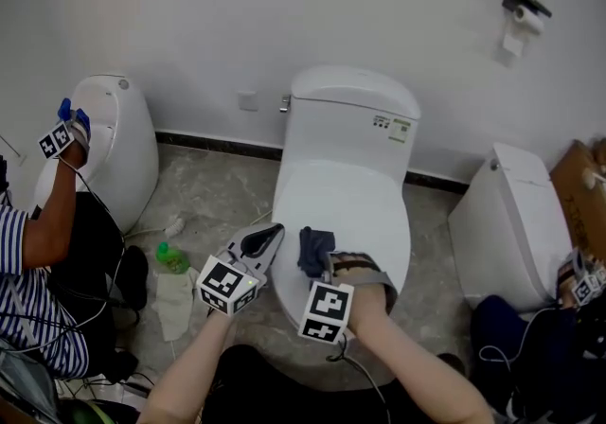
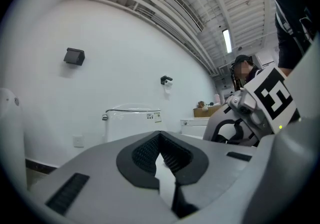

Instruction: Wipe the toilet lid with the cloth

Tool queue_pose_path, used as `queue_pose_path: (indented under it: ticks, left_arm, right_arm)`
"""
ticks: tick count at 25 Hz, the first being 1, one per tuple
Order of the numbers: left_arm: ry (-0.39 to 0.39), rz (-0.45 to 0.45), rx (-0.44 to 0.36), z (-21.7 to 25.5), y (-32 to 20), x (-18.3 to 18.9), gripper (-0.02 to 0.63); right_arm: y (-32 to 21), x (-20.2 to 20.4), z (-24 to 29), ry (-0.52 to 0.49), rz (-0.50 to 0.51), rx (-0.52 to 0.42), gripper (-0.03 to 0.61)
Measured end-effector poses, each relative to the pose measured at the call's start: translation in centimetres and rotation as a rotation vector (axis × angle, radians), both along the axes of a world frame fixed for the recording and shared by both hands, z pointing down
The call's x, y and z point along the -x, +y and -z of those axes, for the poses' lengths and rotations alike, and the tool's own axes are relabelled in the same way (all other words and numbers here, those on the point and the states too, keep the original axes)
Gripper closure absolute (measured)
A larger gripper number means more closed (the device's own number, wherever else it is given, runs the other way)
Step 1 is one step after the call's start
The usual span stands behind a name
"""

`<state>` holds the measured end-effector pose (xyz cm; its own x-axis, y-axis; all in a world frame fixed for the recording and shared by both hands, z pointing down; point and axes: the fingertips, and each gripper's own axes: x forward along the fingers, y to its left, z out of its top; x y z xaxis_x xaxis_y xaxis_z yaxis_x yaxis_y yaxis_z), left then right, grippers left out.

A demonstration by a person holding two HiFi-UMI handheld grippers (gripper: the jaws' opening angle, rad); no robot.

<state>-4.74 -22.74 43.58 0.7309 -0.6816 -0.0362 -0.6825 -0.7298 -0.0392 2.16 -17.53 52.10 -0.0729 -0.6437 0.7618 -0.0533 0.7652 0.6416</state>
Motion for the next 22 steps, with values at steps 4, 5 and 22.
queue_pose_path:
  ticks: [4, 5, 22]
  left_arm:
    - [0.002, -0.002, 0.009, -0.4, 0.3, -0.4, 0.598]
    - [0.005, 0.0, 0.01, -0.5, 0.4, -0.6, 0.598]
    - [0.032, 0.014, 0.023, -1.2, 0.3, -0.3, 0.598]
  right_arm:
    - [2.3, 0.5, -0.3, 0.001, 0.013, 0.006, 0.497]
    - [3.0, 0.5, -0.4, -0.002, 0.017, 0.011, 0.497]
    - [8.9, 1.1, -0.4, -0.069, 0.062, 0.027, 0.497]
